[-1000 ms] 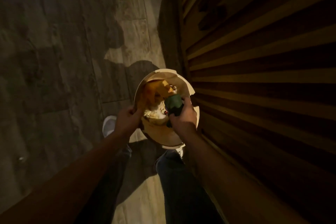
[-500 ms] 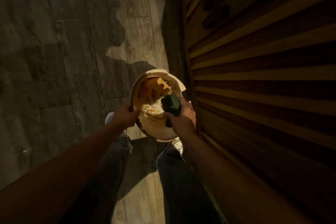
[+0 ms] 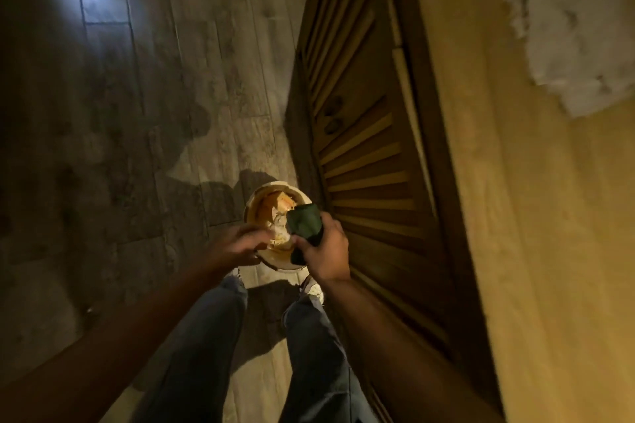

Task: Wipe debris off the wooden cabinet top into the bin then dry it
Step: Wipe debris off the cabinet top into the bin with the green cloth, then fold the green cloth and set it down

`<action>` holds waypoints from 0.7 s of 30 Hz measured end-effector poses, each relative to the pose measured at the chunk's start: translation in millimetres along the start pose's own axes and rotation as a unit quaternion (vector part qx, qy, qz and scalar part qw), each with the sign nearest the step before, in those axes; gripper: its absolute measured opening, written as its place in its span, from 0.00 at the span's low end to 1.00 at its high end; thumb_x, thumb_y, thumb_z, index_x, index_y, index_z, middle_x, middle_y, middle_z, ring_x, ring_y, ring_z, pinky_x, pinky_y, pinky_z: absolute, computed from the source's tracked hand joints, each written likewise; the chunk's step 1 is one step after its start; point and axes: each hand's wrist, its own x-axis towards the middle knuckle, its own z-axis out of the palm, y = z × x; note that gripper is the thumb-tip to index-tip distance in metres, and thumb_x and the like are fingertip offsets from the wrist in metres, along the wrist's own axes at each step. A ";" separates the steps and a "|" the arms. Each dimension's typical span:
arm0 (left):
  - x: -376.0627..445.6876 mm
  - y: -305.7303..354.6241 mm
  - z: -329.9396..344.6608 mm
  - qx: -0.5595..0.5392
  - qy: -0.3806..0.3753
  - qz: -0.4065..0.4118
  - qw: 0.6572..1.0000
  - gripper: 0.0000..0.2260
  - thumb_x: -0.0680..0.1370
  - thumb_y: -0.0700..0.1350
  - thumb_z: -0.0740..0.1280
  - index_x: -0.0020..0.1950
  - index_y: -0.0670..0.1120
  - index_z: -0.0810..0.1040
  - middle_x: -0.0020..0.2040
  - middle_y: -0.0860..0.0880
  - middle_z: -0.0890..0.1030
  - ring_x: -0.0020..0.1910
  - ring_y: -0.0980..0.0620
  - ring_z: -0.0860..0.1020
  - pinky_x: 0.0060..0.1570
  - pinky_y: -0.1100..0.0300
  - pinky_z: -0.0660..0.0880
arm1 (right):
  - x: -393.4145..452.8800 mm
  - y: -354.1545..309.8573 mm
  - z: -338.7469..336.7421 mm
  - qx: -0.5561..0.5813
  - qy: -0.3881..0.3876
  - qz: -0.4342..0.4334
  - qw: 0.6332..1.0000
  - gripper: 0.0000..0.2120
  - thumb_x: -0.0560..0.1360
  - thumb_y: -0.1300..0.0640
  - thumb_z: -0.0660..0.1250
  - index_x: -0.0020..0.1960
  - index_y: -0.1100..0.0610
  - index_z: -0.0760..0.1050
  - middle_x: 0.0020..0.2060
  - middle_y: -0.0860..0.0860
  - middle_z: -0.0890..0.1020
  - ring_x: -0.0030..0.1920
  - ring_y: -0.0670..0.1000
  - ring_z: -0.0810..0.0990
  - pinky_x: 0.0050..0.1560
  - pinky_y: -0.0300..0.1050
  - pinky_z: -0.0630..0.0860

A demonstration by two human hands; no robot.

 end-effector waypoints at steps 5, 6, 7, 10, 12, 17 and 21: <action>-99.6 59.1 30.0 -0.071 -0.087 0.046 0.993 0.24 0.67 0.60 0.77 0.61 0.56 0.79 0.57 0.56 0.85 0.59 0.56 0.81 0.51 0.63 0.79 | -76.3 -52.6 -48.0 0.079 -0.014 -0.056 0.995 0.30 0.74 0.58 0.76 0.73 0.54 0.71 0.64 0.54 0.76 0.65 0.53 0.76 0.65 0.41 0.72; -113.8 64.7 33.0 -0.080 -0.083 0.051 0.992 0.31 0.64 0.61 0.80 0.64 0.56 0.77 0.60 0.55 0.83 0.61 0.56 0.80 0.56 0.60 0.78 | -89.9 -60.5 -57.6 0.102 -0.021 -0.068 0.992 0.30 0.74 0.58 0.76 0.73 0.53 0.70 0.64 0.53 0.75 0.65 0.53 0.76 0.67 0.46 0.74; -125.6 70.3 35.6 -0.090 -0.070 0.056 0.992 0.36 0.63 0.60 0.81 0.68 0.54 0.75 0.63 0.53 0.80 0.64 0.53 0.78 0.62 0.54 0.77 | -102.3 -68.3 -67.4 0.125 -0.027 -0.080 0.989 0.31 0.74 0.58 0.76 0.74 0.52 0.70 0.64 0.52 0.74 0.65 0.51 0.76 0.68 0.49 0.75; -152.7 84.6 38.3 -0.123 -0.089 0.078 0.985 0.34 0.67 0.52 0.81 0.71 0.52 0.75 0.66 0.47 0.81 0.65 0.47 0.79 0.67 0.45 0.74 | -131.0 -85.7 -95.6 0.172 -0.048 -0.109 0.978 0.33 0.74 0.60 0.75 0.76 0.52 0.67 0.65 0.50 0.71 0.65 0.46 0.74 0.71 0.46 0.74; -170.3 96.5 41.3 -0.120 -0.125 0.092 0.981 0.30 0.69 0.49 0.81 0.69 0.53 0.77 0.64 0.47 0.83 0.63 0.49 0.81 0.64 0.47 0.77 | -146.8 -93.5 -114.2 0.175 -0.060 -0.130 0.974 0.34 0.75 0.61 0.75 0.77 0.52 0.67 0.67 0.50 0.70 0.65 0.43 0.74 0.70 0.40 0.72; -197.1 118.8 43.4 -0.181 -0.116 0.094 0.972 0.34 0.69 0.45 0.81 0.72 0.45 0.73 0.67 0.41 0.80 0.63 0.42 0.81 0.64 0.41 0.76 | -174.1 -109.4 -155.8 0.342 -0.097 -0.133 0.925 0.30 0.73 0.58 0.69 0.74 0.52 0.70 0.68 0.53 0.78 0.68 0.54 0.78 0.70 0.56 0.75; -214.7 146.2 46.0 -0.197 -0.151 0.114 0.962 0.31 0.70 0.45 0.79 0.71 0.43 0.74 0.64 0.40 0.82 0.63 0.42 0.81 0.61 0.42 0.78 | -183.4 -121.7 -177.9 0.506 -0.119 -0.089 0.850 0.24 0.79 0.58 0.67 0.74 0.54 0.71 0.67 0.56 0.81 0.67 0.59 0.79 0.68 0.58 0.76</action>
